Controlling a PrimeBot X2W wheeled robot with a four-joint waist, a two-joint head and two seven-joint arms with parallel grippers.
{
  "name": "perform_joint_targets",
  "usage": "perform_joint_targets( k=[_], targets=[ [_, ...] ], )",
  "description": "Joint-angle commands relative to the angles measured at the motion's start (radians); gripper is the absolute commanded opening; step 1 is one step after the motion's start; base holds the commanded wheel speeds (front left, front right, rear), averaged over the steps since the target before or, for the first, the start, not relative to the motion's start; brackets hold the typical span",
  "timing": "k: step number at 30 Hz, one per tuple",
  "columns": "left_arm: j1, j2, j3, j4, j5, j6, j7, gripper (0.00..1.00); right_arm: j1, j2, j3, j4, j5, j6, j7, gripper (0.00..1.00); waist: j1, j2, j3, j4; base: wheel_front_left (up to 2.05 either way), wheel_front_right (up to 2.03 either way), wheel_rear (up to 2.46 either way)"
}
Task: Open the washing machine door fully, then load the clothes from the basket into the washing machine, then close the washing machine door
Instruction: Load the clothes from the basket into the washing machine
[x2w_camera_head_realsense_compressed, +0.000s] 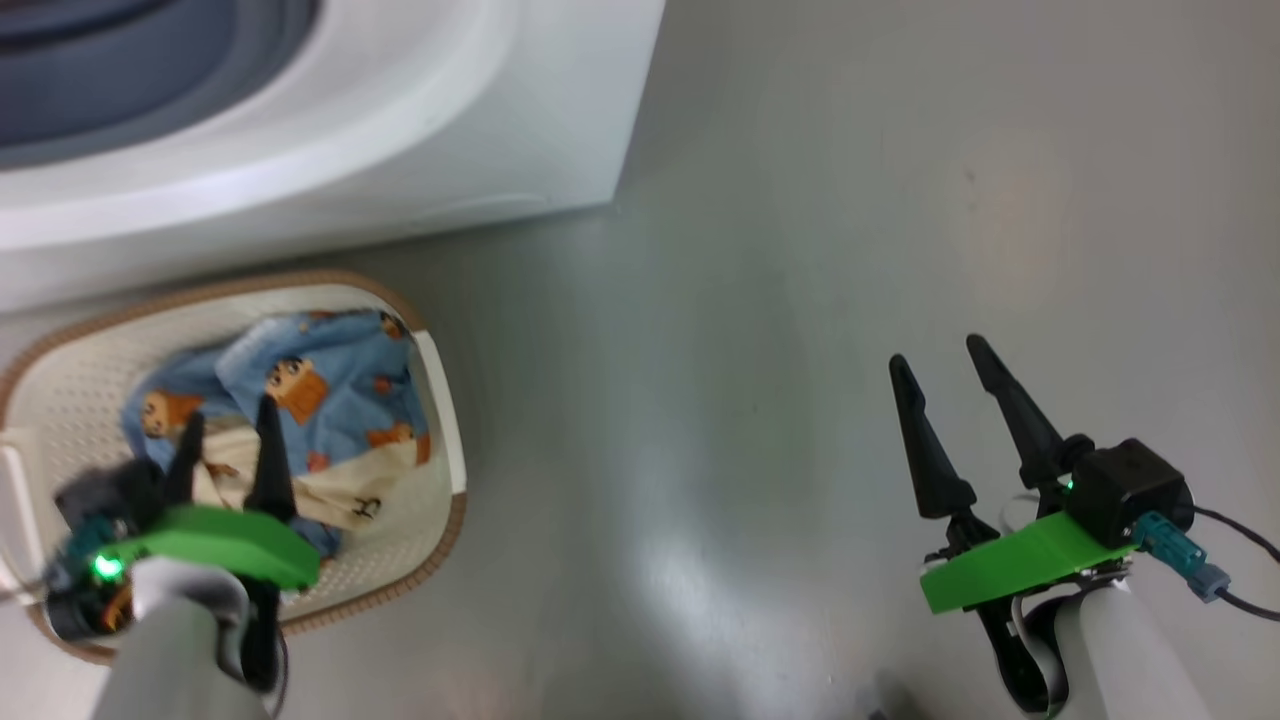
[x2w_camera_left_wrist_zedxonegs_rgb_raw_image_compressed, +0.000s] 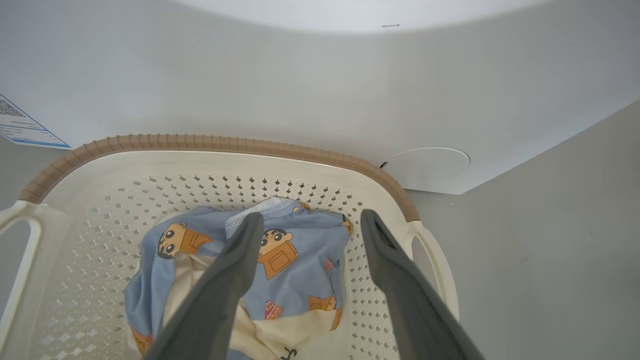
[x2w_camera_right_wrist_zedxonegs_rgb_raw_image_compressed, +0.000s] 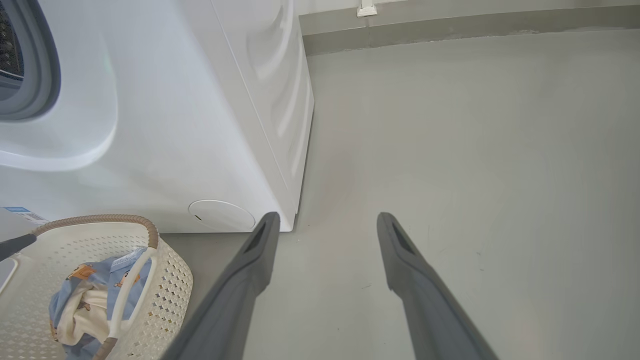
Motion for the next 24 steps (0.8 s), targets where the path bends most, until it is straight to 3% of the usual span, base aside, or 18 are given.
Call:
perform_joint_targets(
  k=[1,24],
  targets=[
    [-0.039,0.053,0.020,0.034,-0.018,-0.005,-0.003,1.00,-0.003,0.002,0.026,-0.031,0.007,0.006,-0.012,1.00,0.0000,0.0000,0.081,-0.020,0.00,0.00,0.00],
    [-0.373,0.213,-0.055,0.406,-0.106,-0.009,0.192,1.00,-0.039,0.002,0.032,-0.077,0.046,0.006,-0.012,1.00,0.0000,0.0000,0.287,-0.055,0.00,0.00,0.00]
  ],
)
